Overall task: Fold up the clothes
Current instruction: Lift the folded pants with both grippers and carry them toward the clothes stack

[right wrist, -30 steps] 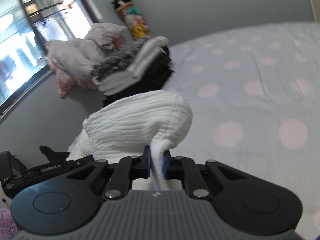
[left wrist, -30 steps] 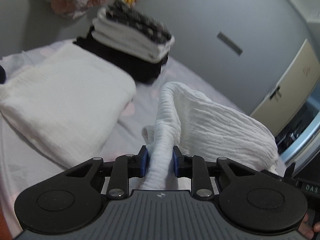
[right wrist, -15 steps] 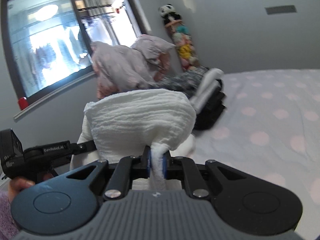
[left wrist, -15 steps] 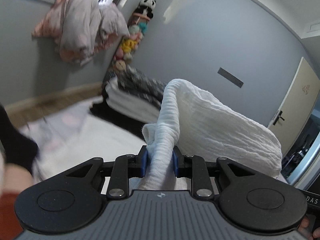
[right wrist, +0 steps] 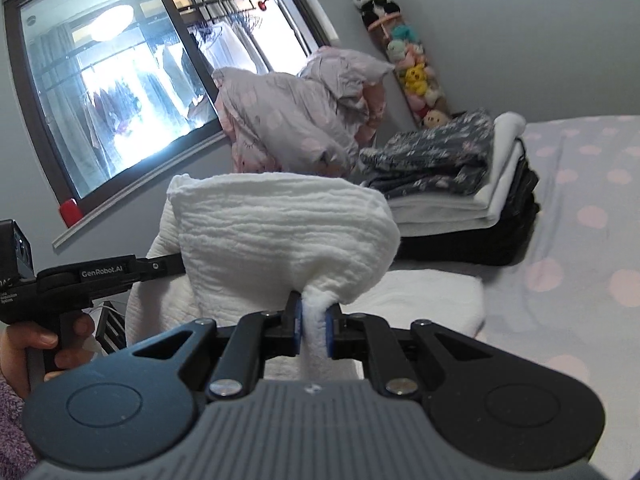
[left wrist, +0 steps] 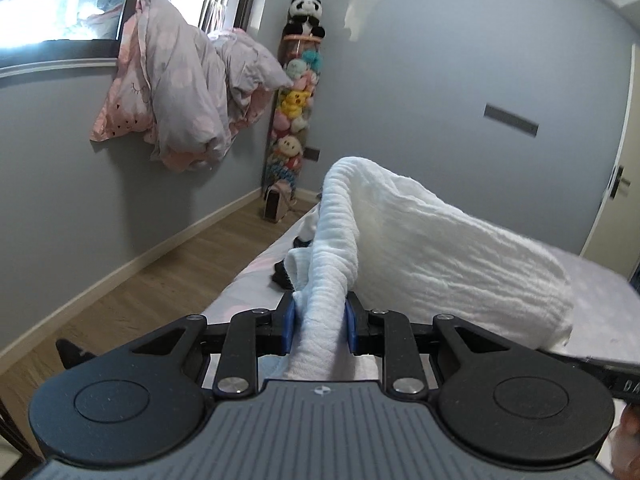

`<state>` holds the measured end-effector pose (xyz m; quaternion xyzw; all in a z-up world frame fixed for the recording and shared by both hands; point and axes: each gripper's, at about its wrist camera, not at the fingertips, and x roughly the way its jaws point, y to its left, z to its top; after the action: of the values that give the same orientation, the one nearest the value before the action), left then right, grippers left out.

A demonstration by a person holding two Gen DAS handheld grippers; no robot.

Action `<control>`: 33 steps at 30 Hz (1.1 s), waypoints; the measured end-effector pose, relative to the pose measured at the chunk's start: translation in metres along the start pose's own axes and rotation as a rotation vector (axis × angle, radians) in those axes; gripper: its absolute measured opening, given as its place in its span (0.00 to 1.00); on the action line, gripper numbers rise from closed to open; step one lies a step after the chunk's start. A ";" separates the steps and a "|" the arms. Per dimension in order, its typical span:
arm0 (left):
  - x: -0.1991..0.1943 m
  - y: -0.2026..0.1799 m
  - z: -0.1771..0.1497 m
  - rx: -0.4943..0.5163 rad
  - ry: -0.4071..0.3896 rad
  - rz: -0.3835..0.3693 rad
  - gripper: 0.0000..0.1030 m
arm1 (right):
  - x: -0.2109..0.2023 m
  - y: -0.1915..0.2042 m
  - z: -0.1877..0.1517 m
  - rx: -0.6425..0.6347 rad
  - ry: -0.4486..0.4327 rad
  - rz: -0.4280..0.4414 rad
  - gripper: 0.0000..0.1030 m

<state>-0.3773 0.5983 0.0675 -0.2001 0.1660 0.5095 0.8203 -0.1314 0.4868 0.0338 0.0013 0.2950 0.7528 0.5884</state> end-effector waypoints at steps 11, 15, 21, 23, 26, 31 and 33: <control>0.125 0.018 -0.011 0.033 0.152 -0.016 0.28 | 0.088 -0.052 0.005 -0.035 0.116 -0.098 0.13; 0.172 0.023 -0.019 0.044 0.218 -0.001 0.28 | 0.119 -0.081 0.005 -0.024 0.144 -0.133 0.13; 0.216 0.033 -0.038 0.023 0.317 0.042 0.28 | 0.163 -0.117 -0.006 0.027 0.216 -0.169 0.13; 0.218 0.037 -0.042 0.022 0.321 0.044 0.28 | 0.170 -0.129 -0.009 0.075 0.244 -0.156 0.20; 0.216 0.038 -0.044 0.022 0.321 0.043 0.29 | 0.167 -0.150 -0.007 0.189 0.246 -0.101 0.35; 0.219 0.036 -0.044 0.017 0.333 0.051 0.29 | 0.163 -0.189 0.002 0.440 0.213 -0.060 0.58; 0.222 0.034 -0.043 0.018 0.335 0.060 0.29 | 0.174 -0.202 0.005 0.527 0.232 -0.033 0.58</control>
<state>-0.3159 0.7613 -0.0807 -0.2701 0.3109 0.4916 0.7673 -0.0043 0.6705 -0.1130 0.0634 0.5459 0.6355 0.5423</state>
